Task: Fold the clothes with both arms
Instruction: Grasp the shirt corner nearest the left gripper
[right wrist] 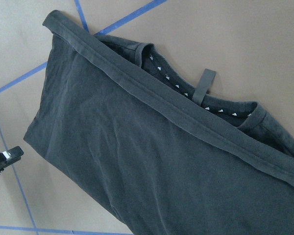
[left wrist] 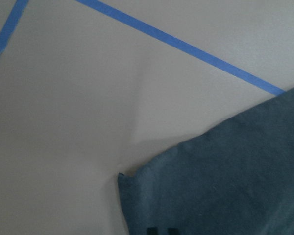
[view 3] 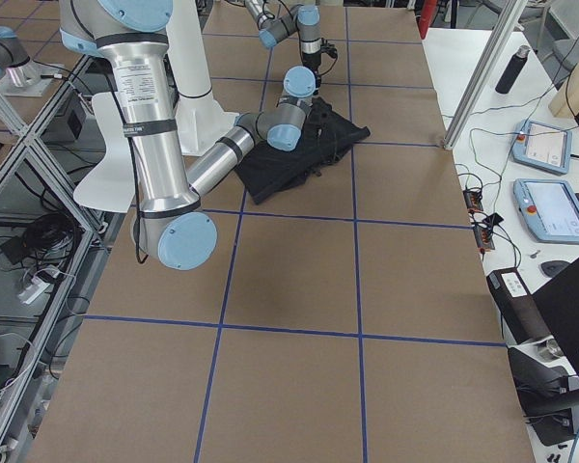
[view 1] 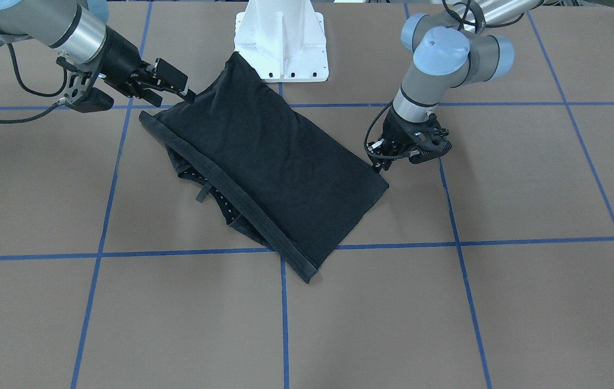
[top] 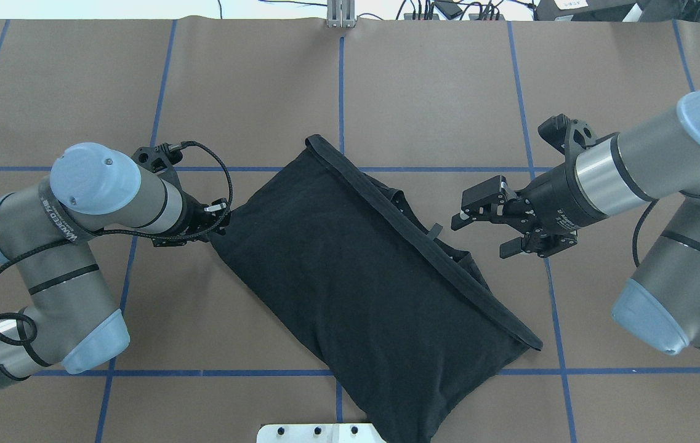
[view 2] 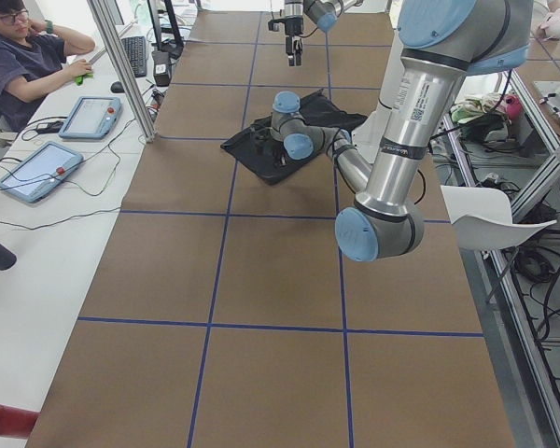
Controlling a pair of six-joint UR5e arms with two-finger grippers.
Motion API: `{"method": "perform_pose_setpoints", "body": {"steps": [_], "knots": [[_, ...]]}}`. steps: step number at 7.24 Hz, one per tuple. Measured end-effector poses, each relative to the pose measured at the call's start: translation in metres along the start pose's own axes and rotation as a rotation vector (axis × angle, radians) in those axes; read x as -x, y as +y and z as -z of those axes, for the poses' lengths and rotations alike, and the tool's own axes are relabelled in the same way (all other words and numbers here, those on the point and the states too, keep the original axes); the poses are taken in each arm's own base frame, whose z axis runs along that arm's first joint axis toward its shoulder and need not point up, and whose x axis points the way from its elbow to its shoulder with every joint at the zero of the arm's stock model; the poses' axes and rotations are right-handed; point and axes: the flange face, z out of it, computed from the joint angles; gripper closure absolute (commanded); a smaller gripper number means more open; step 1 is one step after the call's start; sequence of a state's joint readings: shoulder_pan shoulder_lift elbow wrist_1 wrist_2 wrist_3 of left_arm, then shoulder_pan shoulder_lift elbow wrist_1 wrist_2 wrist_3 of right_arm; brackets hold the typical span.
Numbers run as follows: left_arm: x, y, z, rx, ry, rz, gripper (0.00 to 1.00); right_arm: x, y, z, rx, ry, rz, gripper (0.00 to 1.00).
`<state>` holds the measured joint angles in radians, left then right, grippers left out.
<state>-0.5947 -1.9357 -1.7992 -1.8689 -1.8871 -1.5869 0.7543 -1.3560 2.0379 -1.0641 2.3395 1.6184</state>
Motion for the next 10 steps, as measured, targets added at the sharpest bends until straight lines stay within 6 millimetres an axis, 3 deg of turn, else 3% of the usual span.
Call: {"method": "perform_pose_setpoints", "body": {"steps": [3, 5, 9, 10], "knots": [[0.000, -0.006, -0.019, -0.008, -0.030, 0.009, 0.08, -0.001, -0.001, -0.001, -0.003, 0.003, -0.003, 0.00], [-0.010, -0.009, -0.034, -0.006, -0.046, 0.016, 0.25, -0.001, -0.002, -0.001, -0.005, 0.003, -0.003, 0.00], [-0.009, -0.013, -0.050, -0.024, -0.069, 0.017, 0.40, -0.001, -0.002, -0.001, -0.004, 0.003, -0.003, 0.00], [-0.008, -0.014, -0.052, -0.024, -0.073, 0.017, 0.51, -0.001, -0.002, -0.001, -0.004, 0.003, -0.003, 0.00]]}}
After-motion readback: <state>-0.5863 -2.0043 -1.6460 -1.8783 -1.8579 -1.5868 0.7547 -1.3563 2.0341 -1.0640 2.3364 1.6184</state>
